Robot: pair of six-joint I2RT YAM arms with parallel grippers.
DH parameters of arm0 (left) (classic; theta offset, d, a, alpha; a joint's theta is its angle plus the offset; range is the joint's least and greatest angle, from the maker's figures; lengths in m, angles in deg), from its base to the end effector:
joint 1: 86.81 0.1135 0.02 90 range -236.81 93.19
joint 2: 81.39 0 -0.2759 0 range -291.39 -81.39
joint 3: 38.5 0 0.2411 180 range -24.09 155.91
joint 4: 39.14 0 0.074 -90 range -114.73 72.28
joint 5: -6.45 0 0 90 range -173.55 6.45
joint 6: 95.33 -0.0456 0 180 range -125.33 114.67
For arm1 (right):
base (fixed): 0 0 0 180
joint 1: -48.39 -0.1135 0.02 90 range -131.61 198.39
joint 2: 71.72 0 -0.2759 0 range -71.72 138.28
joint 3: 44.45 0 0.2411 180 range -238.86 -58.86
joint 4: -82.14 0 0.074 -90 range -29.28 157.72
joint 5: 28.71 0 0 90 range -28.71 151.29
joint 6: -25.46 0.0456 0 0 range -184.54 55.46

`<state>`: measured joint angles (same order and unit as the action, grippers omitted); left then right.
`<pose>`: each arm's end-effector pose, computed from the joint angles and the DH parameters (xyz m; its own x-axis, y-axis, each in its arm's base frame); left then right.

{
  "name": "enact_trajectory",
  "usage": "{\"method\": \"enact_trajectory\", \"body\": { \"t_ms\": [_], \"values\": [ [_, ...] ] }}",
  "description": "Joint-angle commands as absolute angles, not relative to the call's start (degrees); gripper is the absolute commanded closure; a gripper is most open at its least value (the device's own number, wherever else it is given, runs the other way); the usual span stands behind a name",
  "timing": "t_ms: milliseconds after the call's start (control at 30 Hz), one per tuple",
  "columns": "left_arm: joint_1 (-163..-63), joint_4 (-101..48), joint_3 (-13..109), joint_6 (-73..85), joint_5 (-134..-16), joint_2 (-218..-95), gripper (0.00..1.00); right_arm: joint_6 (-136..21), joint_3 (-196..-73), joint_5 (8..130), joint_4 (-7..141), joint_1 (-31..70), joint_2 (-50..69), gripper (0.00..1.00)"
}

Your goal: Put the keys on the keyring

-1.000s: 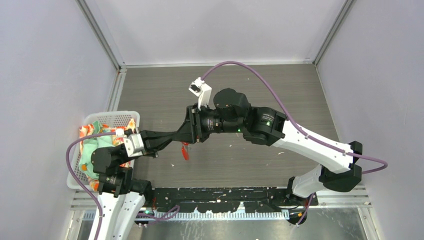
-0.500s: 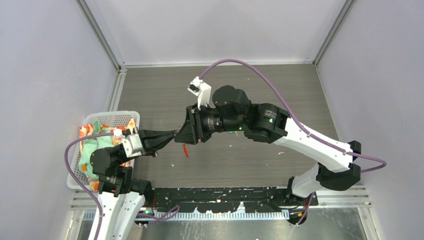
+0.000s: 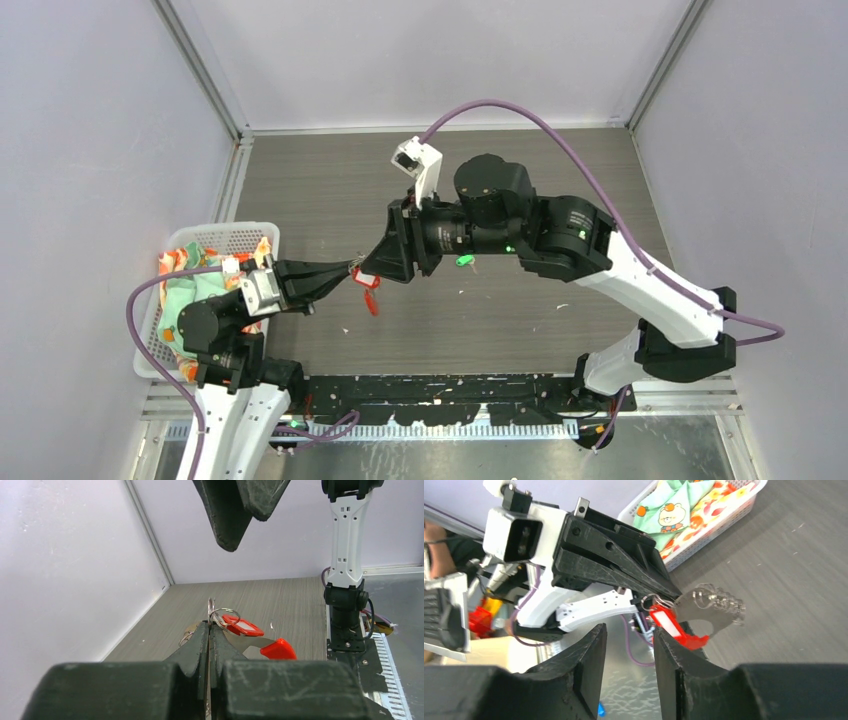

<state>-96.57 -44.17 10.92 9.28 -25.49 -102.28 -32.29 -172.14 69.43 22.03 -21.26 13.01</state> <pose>0.0485 -0.0476 0.3813 0.3288 -0.1920 -0.9247 0.8986 0.3649 0.2438 0.0930 0.2694 0.5174 -0.6071 -0.1178 -0.7858 -0.7700 0.3314 0.5452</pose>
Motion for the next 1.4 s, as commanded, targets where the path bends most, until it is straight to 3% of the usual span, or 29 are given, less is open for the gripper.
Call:
{"method": "enact_trajectory", "body": {
  "t_ms": [0,200,333,600,1033,1367],
  "values": [
    [-96.57,-48.19,13.66,12.24,-25.50,-102.09,1.00,-45.91,-174.27,67.69,18.15,-21.42,8.25,0.52],
    [-96.66,-48.77,15.63,15.78,-23.46,-102.33,1.00,-63.78,-172.17,72.22,15.57,-20.97,6.68,0.41],
    [-96.66,-48.83,16.85,17.09,-22.45,-102.85,1.00,-73.08,-172.55,75.65,16.74,-20.99,7.34,0.40],
    [-96.82,-48.63,17.66,18.78,-20.80,-102.93,1.00,-80.37,-182.74,83.14,11.00,-21.01,14.50,0.51],
    [-97.79,-47.51,19.55,19.65,-18.08,-103.54,1.00,-82.73,-184.90,87.64,11.90,-20.96,17.49,0.65],
    [-98.26,-46.45,20.25,19.81,-16.93,-104.02,1.00,-81.10,-184.46,88.63,15.78,-20.96,18.56,0.67]
  ]
}}
